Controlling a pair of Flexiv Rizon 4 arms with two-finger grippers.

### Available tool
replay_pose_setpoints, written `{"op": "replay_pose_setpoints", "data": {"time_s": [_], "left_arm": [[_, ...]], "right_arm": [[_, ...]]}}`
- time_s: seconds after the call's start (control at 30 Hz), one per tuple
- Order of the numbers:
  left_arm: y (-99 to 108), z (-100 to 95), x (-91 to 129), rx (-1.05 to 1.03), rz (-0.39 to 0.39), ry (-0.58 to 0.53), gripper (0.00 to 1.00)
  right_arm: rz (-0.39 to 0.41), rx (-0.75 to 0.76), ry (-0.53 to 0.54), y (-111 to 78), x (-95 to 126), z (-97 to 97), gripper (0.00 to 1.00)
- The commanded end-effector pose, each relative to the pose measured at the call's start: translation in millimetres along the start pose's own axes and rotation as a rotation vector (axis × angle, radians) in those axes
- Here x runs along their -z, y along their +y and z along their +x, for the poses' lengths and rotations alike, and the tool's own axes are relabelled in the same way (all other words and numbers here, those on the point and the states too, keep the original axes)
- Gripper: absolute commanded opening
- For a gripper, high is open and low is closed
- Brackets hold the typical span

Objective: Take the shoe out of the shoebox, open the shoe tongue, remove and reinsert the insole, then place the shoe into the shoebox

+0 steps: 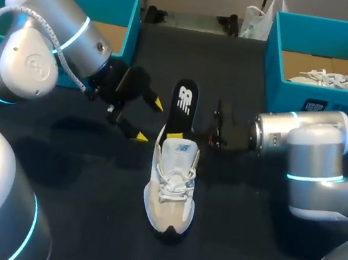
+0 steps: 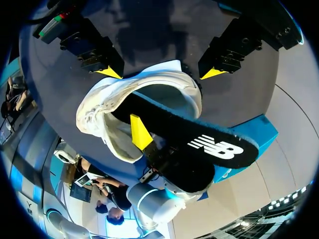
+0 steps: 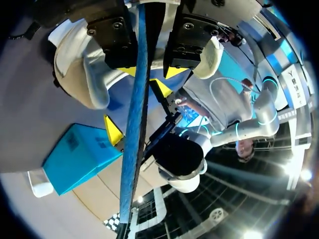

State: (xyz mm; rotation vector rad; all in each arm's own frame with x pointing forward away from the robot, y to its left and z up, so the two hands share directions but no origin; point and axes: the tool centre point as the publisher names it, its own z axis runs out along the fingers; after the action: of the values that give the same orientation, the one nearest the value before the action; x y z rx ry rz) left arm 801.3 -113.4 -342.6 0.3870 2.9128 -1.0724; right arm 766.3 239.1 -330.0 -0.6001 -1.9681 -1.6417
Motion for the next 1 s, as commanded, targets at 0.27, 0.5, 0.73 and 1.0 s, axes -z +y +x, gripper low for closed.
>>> {"op": "replay_pose_setpoints", "data": {"time_s": [0.27,0.5,0.73,1.0], "left_arm": [[0,-0.4,0,0.000,-0.004,0.001,1.00],[0,-0.4,0,0.000,-0.004,0.001,1.00],[0,-0.4,0,0.000,-0.004,0.001,1.00],[0,-0.4,0,0.000,-0.004,0.001,1.00]], "right_arm": [[0.042,-0.014,0.010,12.7,7,-6.7,0.27],[0.087,-0.073,0.034,3.4,-1,-12.2,0.00],[0.112,-0.144,0.042,-18.7,-7,-3.1,0.00],[0.118,-0.209,0.044,-37.6,-12,1.7,0.00]]}}
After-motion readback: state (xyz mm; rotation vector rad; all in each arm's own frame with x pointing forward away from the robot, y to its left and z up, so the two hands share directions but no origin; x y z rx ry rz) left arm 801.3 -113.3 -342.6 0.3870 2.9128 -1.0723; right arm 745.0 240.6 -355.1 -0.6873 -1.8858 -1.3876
